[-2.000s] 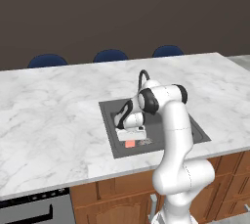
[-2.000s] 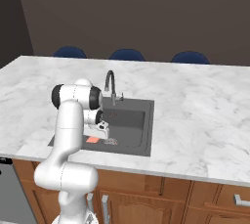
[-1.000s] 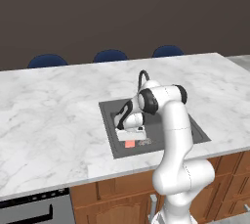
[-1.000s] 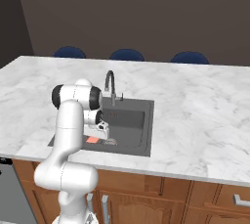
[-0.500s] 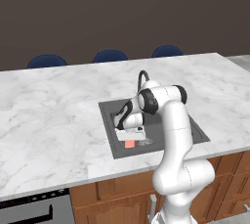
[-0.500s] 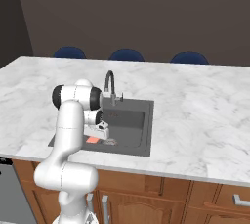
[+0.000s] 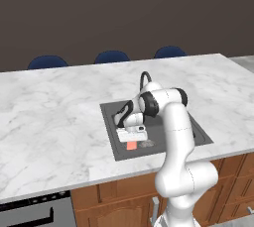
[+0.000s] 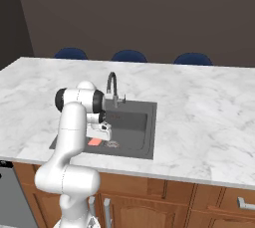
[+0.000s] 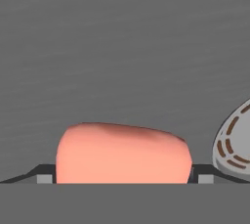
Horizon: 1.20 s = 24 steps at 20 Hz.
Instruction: Pick up the bar soap and bar soap from the sink, and place them back in the cabinet, and close the cabinet doors.
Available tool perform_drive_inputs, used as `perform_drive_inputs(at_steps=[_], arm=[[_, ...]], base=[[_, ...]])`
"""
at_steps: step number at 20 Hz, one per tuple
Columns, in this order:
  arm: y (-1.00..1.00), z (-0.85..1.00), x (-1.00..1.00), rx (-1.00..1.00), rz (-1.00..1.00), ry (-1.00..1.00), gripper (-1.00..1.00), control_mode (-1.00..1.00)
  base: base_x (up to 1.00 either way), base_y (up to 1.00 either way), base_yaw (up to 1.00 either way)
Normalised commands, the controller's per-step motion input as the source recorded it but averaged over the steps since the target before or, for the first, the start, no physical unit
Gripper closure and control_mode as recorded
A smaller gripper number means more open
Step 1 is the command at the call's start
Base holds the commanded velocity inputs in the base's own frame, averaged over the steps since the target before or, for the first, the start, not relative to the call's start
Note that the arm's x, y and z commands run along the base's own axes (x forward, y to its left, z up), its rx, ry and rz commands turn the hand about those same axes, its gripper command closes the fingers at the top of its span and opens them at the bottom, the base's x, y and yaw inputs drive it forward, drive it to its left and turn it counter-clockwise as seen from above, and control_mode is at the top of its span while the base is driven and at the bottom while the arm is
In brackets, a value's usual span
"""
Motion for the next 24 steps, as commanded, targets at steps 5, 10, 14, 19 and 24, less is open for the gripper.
perform_drive_inputs(at_steps=[5, 10, 14, 19, 24], arm=[[0.00, -0.09, 0.00, 0.00, 0.00, 0.00, -1.00, -1.00], [0.00, -0.08, 0.00, 0.00, 0.00, 0.00, -1.00, -1.00], [0.00, 0.00, 0.00, 0.00, 0.00, 0.00, 1.00, -1.00], [0.00, 0.00, 0.00, 0.00, 0.00, 0.00, 1.00, -1.00], [0.00, 0.00, -0.01, 0.00, 0.00, 0.00, 1.00, -1.00]], base=[[0.00, 0.00, 0.00], [0.00, 0.00, 0.00], [0.00, 0.00, 0.00], [0.00, 0.00, 0.00], [0.00, 0.00, 0.00]])
